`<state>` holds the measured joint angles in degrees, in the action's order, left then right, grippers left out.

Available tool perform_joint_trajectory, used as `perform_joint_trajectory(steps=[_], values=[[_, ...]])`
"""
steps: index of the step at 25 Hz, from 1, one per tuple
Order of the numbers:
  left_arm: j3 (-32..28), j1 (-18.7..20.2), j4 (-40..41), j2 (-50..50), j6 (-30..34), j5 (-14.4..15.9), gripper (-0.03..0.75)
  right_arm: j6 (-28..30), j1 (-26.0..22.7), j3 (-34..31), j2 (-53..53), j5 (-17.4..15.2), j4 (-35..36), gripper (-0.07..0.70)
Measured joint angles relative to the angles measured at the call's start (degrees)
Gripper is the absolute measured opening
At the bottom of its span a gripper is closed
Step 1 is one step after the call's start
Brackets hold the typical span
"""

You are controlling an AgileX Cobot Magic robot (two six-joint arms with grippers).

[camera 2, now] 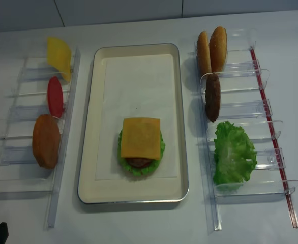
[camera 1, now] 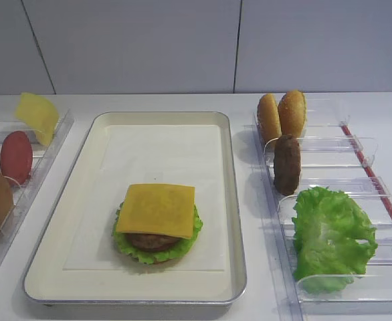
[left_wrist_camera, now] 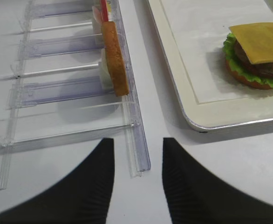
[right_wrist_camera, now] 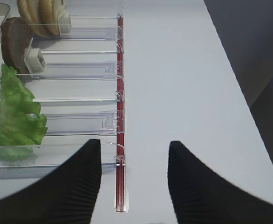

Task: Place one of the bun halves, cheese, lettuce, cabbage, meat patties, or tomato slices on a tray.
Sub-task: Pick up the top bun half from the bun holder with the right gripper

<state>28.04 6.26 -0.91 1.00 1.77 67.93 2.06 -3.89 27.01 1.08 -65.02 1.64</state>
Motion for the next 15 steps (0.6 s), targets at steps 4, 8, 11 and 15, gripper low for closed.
perform_joint_trajectory(steps=[4, 8, 11, 15], values=[[0.0, 0.0, 0.0, 0.0, 0.0, 0.0, 0.251, 0.0, 0.0, 0.0, 0.0, 0.0, 0.11, 0.373], [0.0, 0.0, 0.0, 0.0, 0.0, 0.0, 0.251, 0.0, 0.0, 0.0, 0.0, 0.0, 1.36, 0.363], [0.0, 0.0, 0.0, 0.0, 0.0, 0.0, 0.251, 0.0, 0.0, 0.0, -0.27, 0.4, 1.75, 0.363], [0.0, 0.0, 0.0, 0.0, 0.0, 0.0, 0.251, 0.0, 0.0, 2.35, -5.93, 3.1, 5.07, 0.363]])
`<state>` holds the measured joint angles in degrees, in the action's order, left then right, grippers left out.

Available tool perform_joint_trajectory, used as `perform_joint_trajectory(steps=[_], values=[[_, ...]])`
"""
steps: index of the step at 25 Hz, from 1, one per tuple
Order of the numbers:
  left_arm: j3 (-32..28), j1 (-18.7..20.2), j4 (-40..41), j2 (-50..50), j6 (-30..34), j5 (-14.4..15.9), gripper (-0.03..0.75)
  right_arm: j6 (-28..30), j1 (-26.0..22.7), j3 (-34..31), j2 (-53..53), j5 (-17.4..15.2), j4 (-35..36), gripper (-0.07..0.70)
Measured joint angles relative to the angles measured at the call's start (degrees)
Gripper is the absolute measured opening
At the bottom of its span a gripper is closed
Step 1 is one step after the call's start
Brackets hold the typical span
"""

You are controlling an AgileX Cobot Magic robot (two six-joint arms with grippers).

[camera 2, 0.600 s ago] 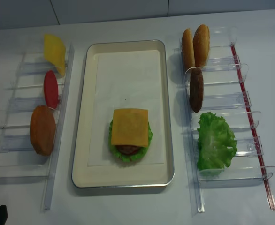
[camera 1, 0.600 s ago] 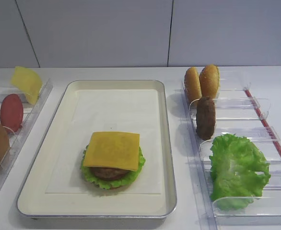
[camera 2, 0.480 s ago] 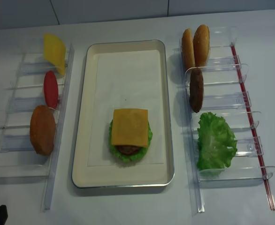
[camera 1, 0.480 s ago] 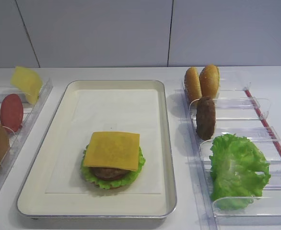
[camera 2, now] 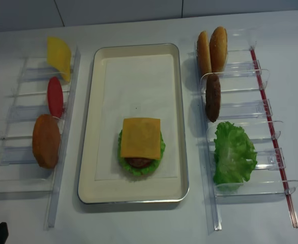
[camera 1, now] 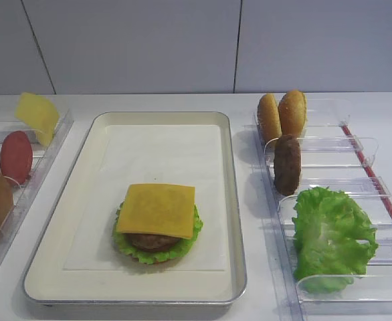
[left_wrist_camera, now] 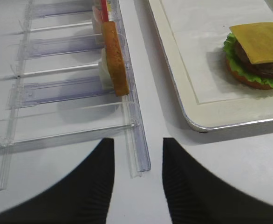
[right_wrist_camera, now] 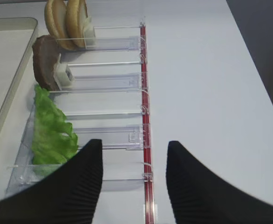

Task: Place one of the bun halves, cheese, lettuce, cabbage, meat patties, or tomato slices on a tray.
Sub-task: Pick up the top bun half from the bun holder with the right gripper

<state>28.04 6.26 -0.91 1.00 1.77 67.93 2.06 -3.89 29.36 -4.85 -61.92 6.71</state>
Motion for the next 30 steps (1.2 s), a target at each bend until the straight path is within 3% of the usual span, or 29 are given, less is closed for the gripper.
perform_joint_trajectory(steps=[5, 9, 12, 16, 19, 24, 30], values=[[0.0, 0.0, 0.0, 0.0, 0.0, 0.0, 0.251, -0.14, 0.0, 5.61, -13.63, 2.48, 2.11, 0.364], [0.0, 0.0, 0.0, 0.0, 0.0, 0.0, 0.251, -1.55, 0.0, 10.57, -27.23, 3.3, 3.72, 0.43], [0.0, 0.0, 0.0, 0.0, 0.0, 0.0, 0.251, -2.06, 0.0, 15.93, -37.87, 2.79, 4.29, 0.487], [0.0, 0.0, 0.0, 0.0, 0.0, 0.0, 0.251, -2.06, 0.29, 25.42, -51.86, 0.36, 5.33, 0.505], [0.0, 0.0, 0.03, 0.0, 0.0, 0.0, 0.251, -2.06, 3.47, 33.52, -61.32, -0.96, 4.89, 0.505], [0.0, 0.0, 0.03, 0.0, 0.0, 0.0, 0.251, -6.81, 13.28, 47.31, -76.24, -2.06, 0.54, 0.505], [0.0, 0.0, 0.03, 0.0, 0.0, 0.0, 0.251, -11.03, 19.62, 62.07, -92.37, -4.66, -0.91, 0.505]])
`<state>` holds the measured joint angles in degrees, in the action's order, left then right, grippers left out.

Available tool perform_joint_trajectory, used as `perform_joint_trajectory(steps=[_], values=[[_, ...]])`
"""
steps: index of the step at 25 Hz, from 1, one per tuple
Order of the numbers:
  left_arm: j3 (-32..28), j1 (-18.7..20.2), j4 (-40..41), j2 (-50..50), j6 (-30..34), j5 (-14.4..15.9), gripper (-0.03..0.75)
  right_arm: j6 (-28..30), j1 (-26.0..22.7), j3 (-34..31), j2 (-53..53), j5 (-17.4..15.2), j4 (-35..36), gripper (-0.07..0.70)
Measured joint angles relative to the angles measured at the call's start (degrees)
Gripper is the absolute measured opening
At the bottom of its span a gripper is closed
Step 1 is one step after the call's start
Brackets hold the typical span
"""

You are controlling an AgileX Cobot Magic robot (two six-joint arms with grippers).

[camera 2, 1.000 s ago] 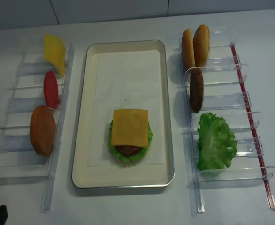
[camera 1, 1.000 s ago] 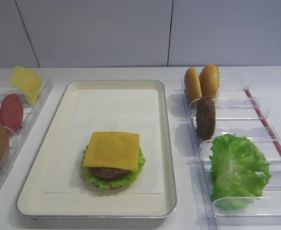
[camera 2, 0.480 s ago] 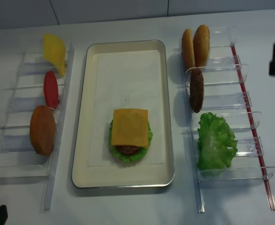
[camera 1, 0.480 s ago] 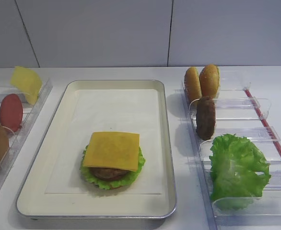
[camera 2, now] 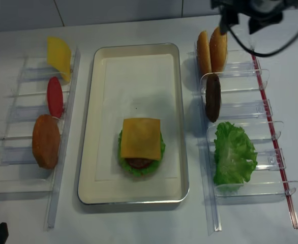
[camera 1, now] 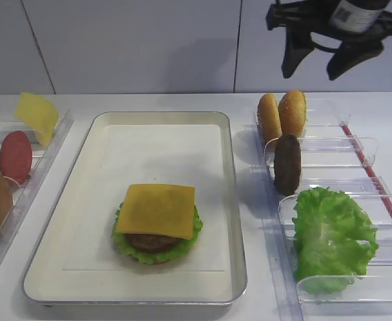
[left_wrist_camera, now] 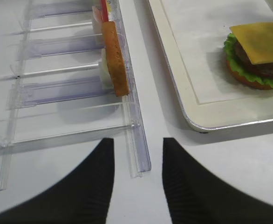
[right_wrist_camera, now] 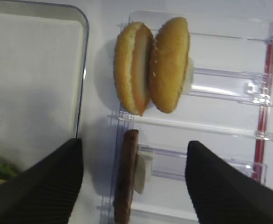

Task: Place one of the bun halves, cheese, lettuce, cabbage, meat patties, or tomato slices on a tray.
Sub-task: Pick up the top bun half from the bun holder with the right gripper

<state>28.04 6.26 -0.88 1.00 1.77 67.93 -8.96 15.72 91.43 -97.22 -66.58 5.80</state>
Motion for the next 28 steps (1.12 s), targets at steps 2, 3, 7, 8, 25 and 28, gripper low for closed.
perform_joint_trajectory(steps=[2, 3, 7, 8, 25, 28], values=[[0.0, 0.0, 0.0, 0.0, 0.0, 0.0, 0.251, -0.44, 1.17, 3.47, -3.88, -0.12, -0.21, 0.505], [0.0, 0.0, 0.0, 0.0, 0.0, 0.0, 0.251, -0.72, 1.77, 5.16, -5.52, -0.12, -0.2, 0.505], [0.0, -0.05, 0.0, 0.0, 0.0, 0.0, 0.251, -1.34, 2.93, 10.03, -11.66, -0.47, -0.55, 0.505], [0.0, -0.05, 0.0, 0.0, 0.0, 0.0, 0.251, -1.38, 3.03, 10.73, -13.05, -0.47, -0.55, 0.505], [0.0, -0.05, 0.0, 0.0, 0.0, 0.0, 0.251, -1.74, 3.03, 13.3, -20.39, 2.41, -2.22, 0.505], [0.0, -0.05, 0.0, 0.0, 0.0, 0.0, 0.251, -1.74, 3.03, 13.3, -21.53, 2.5, -2.22, 0.503]])
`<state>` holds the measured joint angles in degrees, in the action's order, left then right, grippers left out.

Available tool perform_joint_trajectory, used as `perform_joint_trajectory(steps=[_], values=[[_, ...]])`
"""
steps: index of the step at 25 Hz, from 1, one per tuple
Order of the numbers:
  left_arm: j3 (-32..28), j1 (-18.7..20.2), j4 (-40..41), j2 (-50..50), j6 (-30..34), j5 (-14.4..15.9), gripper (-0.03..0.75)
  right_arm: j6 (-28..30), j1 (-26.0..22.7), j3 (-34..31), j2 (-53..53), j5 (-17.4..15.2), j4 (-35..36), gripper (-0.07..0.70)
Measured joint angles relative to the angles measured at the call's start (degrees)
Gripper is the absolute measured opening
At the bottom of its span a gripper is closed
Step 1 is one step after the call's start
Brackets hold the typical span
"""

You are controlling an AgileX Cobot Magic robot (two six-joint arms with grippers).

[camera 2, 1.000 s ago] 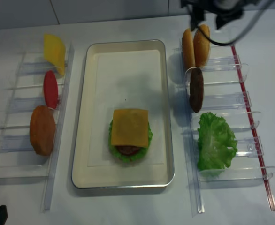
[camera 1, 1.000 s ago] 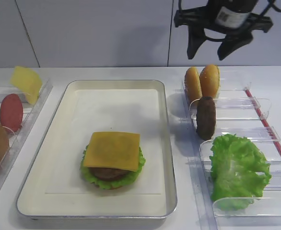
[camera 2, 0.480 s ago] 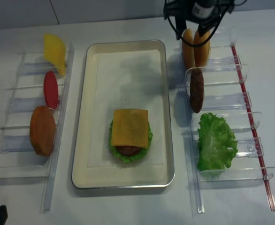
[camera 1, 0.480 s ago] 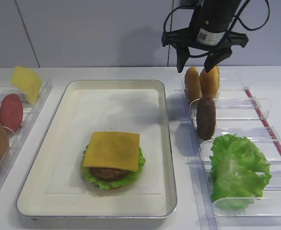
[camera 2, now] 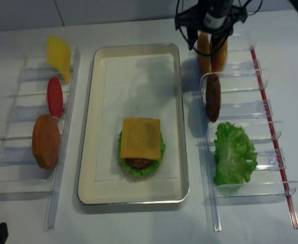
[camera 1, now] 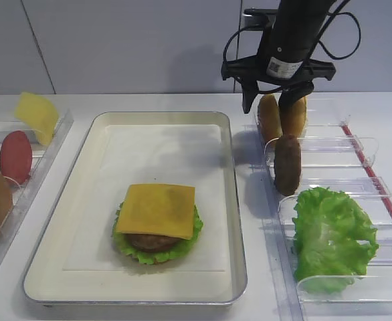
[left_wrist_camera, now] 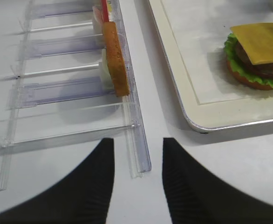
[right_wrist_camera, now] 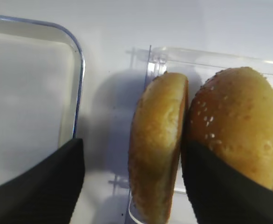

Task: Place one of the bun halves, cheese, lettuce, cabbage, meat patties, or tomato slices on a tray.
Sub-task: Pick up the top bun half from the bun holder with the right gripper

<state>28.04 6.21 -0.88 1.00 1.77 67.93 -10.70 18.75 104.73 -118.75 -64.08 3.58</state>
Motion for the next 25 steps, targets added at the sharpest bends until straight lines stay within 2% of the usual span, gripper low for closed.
perform_joint_trajectory(steps=[4, 10, 13, 19, 25], values=[[0.0, 0.0, 0.0, 0.0, 0.0, 0.0, 0.251, 0.0, 0.0, 0.0, -0.63, 0.46, -0.1, 0.449], [0.0, 0.0, 0.0, 0.0, 0.0, 0.0, 0.251, 0.0, 0.0, 0.0, -0.67, 0.35, -1.05, 0.249], [0.0, 0.0, 0.0, 0.0, 0.0, 0.0, 0.251, 0.0, 0.0, 0.45, -0.78, -0.34, -1.15, 0.246], [0.0, 0.0, 0.0, 0.0, 0.0, 0.0, 0.251, 0.0, 0.14, 7.36, -0.77, -6.29, -0.75, 0.246], [0.0, 0.0, 0.0, 0.0, 0.0, 0.0, 0.251, 0.0, 0.26, 14.82, -0.27, -7.06, 0.26, 0.244]])
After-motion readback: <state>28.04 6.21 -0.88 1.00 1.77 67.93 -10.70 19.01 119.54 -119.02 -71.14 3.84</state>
